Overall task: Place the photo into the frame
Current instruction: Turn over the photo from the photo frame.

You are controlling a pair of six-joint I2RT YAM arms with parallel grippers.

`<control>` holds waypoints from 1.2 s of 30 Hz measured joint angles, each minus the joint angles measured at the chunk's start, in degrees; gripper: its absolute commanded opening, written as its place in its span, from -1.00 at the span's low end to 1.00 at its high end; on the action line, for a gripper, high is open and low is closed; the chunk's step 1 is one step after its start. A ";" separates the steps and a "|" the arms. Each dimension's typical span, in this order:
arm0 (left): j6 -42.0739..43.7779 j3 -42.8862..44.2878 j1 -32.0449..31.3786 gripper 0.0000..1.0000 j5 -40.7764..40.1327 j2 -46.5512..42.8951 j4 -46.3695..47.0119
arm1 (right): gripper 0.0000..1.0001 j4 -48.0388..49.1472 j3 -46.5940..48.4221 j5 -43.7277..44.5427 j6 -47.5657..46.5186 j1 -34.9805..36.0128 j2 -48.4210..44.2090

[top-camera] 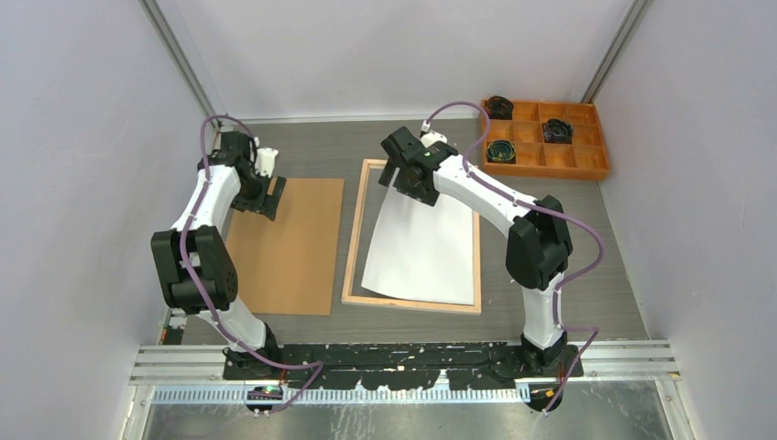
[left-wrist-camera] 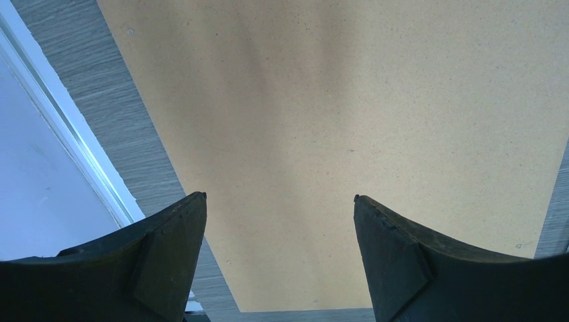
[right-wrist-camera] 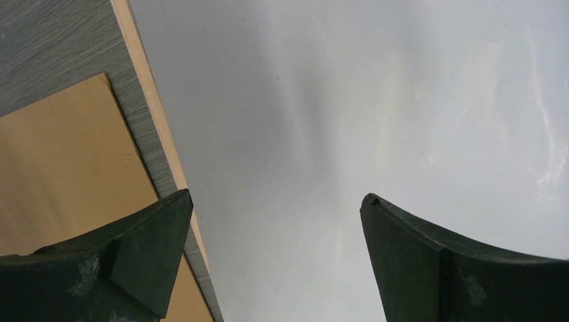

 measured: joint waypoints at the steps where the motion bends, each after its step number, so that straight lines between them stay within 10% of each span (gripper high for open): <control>1: 0.11 0.00 0.00 0.64 -0.02 0.00 0.00 | 1.00 0.42 0.00 -0.48 -0.04 -0.07 0.00; 24: 0.68 -0.61 0.48 0.62 -2.40 0.00 0.48 | 1.00 17.18 -11.52 -9.29 1.27 -2.38 -2.34; 36: 3.41 -2.56 8.90 0.46 -17.62 0.85 8.83 | 1.00 17.29 12.28 -10.64 0.20 10.54 11.82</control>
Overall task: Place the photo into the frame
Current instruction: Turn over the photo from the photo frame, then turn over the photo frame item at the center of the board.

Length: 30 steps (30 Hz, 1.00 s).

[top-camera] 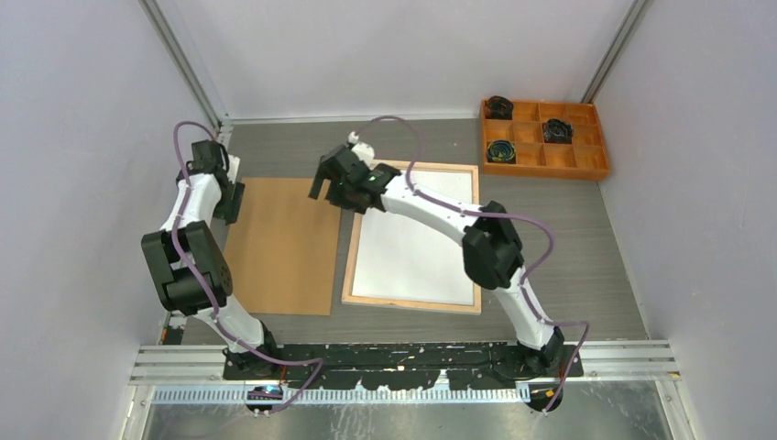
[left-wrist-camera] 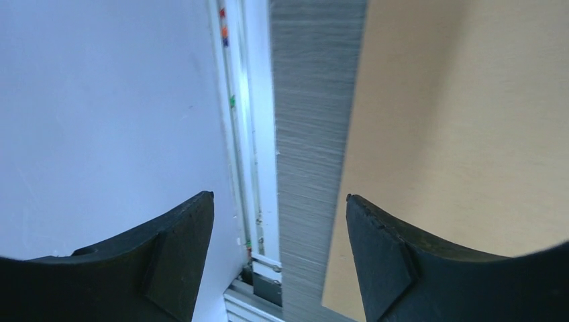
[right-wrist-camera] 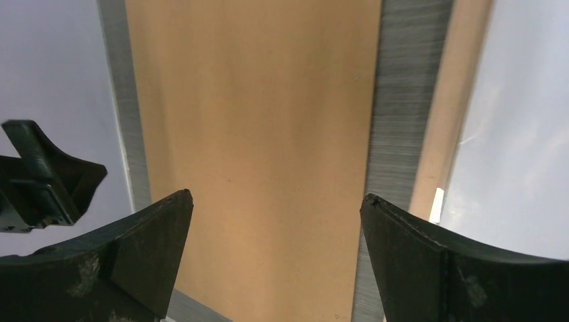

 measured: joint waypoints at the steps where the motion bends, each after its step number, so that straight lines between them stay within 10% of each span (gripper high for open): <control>1: 0.42 -1.22 0.52 0.45 -1.33 0.00 1.38 | 1.00 -0.20 1.42 -0.13 0.00 0.79 1.75; 30: 6.03 -12.94 5.07 0.42 -8.96 6.97 16.98 | 1.00 -3.98 1.31 -1.07 3.37 5.51 11.23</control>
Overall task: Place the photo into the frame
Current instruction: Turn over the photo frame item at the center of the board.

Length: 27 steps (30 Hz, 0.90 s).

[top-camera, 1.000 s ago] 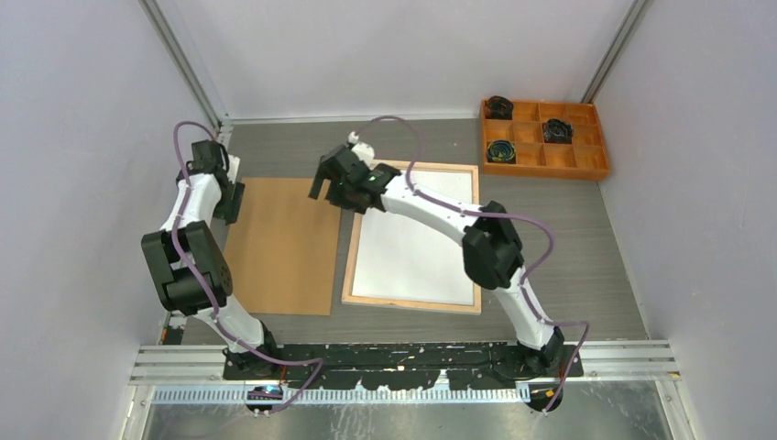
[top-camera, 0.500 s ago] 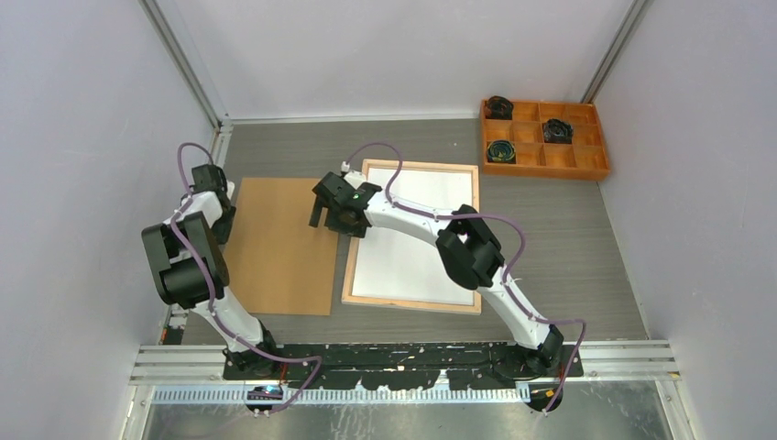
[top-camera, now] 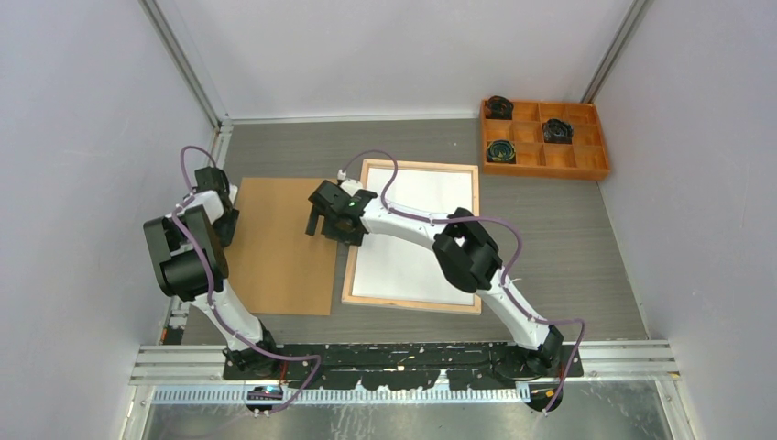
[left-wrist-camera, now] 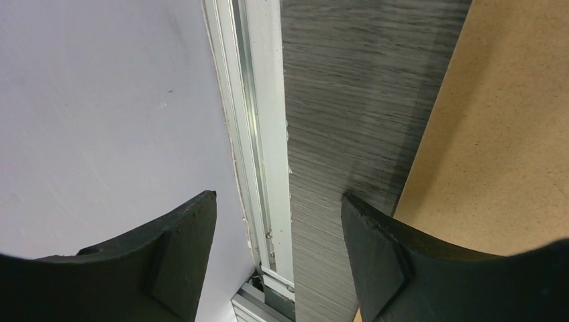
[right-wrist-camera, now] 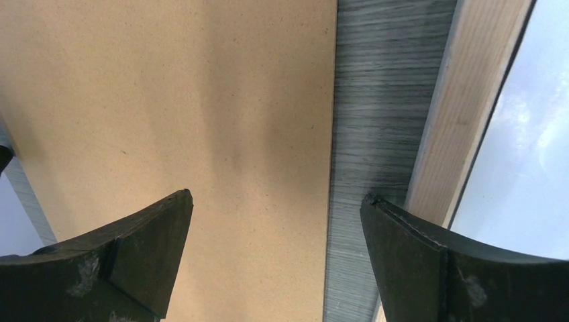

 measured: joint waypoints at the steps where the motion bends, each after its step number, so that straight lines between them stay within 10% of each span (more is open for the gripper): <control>1: -0.02 0.09 0.02 0.40 0.22 0.04 -0.17 | 1.00 0.15 -0.02 -0.22 0.17 0.00 0.09; 27: 1.57 1.64 -0.02 -0.15 7.50 0.92 -4.13 | 0.83 23.52 -11.56 -13.18 8.26 -3.82 -2.62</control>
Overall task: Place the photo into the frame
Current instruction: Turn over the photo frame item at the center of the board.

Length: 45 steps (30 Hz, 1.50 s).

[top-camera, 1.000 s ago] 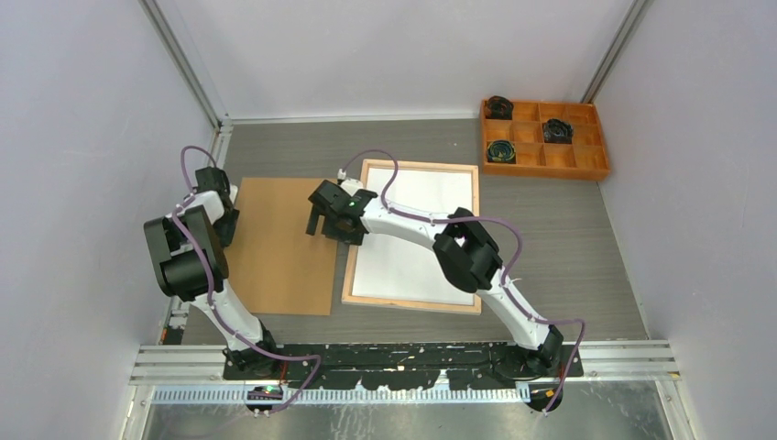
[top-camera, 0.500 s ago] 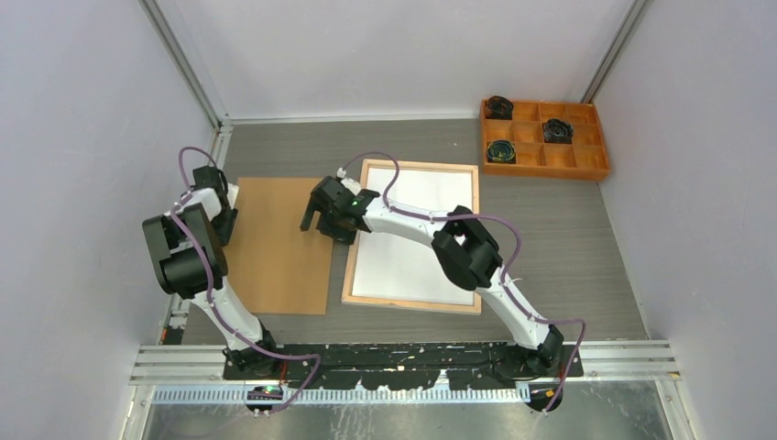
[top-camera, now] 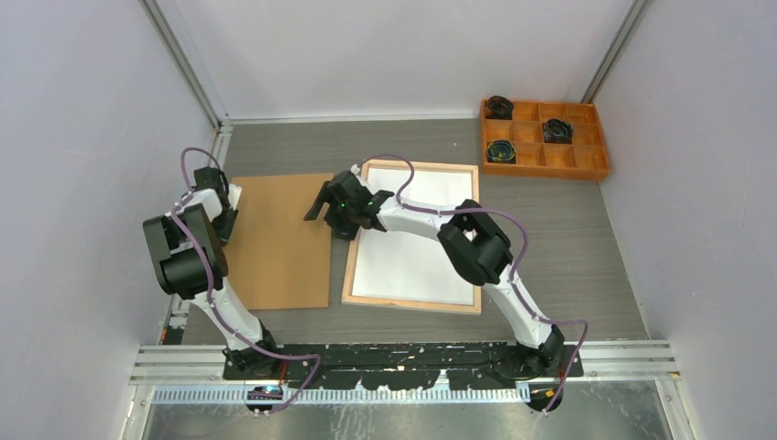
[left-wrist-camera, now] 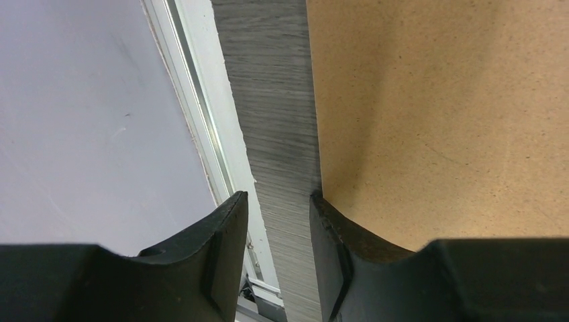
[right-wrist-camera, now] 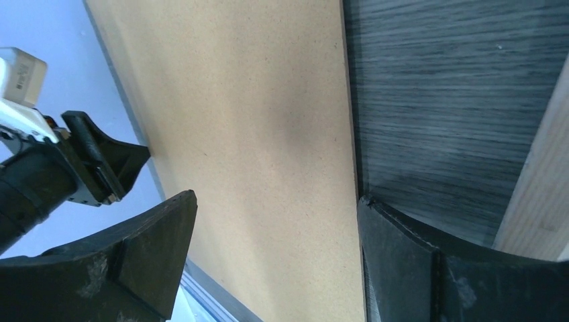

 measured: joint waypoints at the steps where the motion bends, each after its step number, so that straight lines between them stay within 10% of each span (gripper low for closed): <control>1: 0.11 -0.02 -0.07 -0.15 -0.02 -0.02 0.00 | 0.82 0.94 -0.68 -0.24 0.33 -0.11 -0.26; 34: 0.90 2.12 -4.81 -0.24 6.47 -4.09 -8.94 | 0.61 36.92 -14.75 -11.32 18.71 1.16 -12.74; 45: -3.34 3.19 -17.59 -0.24 14.43 -5.57 -15.47 | 0.30 38.53 -29.22 -10.14 18.05 -0.15 -18.03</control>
